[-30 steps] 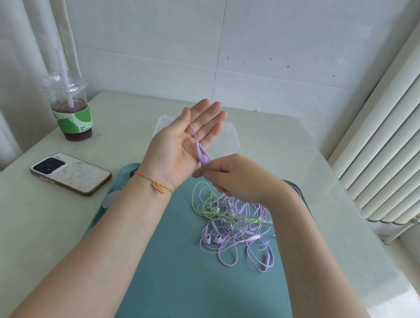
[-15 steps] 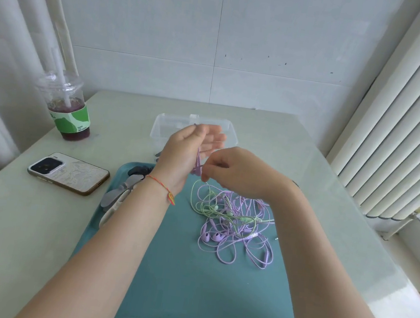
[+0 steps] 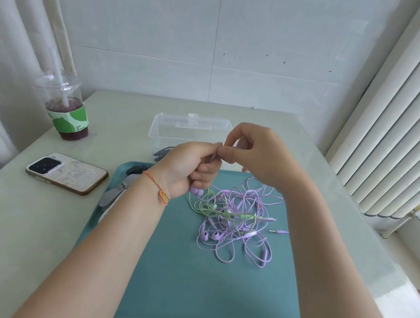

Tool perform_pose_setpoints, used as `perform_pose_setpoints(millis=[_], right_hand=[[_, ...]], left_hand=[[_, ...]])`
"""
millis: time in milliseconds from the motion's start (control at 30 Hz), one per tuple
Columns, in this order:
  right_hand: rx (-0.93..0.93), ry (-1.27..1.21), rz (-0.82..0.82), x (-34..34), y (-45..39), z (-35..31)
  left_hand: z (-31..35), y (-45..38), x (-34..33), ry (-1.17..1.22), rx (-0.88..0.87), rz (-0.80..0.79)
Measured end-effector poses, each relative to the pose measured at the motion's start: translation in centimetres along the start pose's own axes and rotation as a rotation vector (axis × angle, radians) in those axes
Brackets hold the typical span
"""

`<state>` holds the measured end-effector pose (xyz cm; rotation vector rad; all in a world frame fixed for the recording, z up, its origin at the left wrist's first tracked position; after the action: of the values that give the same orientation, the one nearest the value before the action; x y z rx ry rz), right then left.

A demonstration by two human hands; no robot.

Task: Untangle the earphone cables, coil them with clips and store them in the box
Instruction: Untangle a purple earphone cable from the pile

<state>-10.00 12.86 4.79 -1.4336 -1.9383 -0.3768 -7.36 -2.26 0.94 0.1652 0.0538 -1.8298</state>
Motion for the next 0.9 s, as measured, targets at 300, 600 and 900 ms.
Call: perform_pose_setpoints(millis=[300, 600, 900], right_hand=[[-0.029, -0.264, 0.022, 0.6, 0.0, 0.5], [-0.007, -0.129, -0.064, 1.0, 0.1, 0.9], [0.01, -0.342, -0.076, 0.1, 0.0, 0.8]], left_hand=[[0.1, 0.6, -0.3, 0.201, 0.017, -0.277], [0.0, 0.5, 0.1, 0.174, 0.019, -0.251], [0.7, 1.1, -0.2, 0.364, -0.131, -0.417]])
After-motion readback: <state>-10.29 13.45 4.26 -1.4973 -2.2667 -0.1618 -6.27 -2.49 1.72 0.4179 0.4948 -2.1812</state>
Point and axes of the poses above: each hand's wrist, its own y-axis away from the middle knuckle, its own x-axis out of the back of the hand, z = x × y, the point moved 1 cm from there along -y, towards the middle knuckle, and after that the axes turned 7 degrees about -x, right-handed, at the moved point
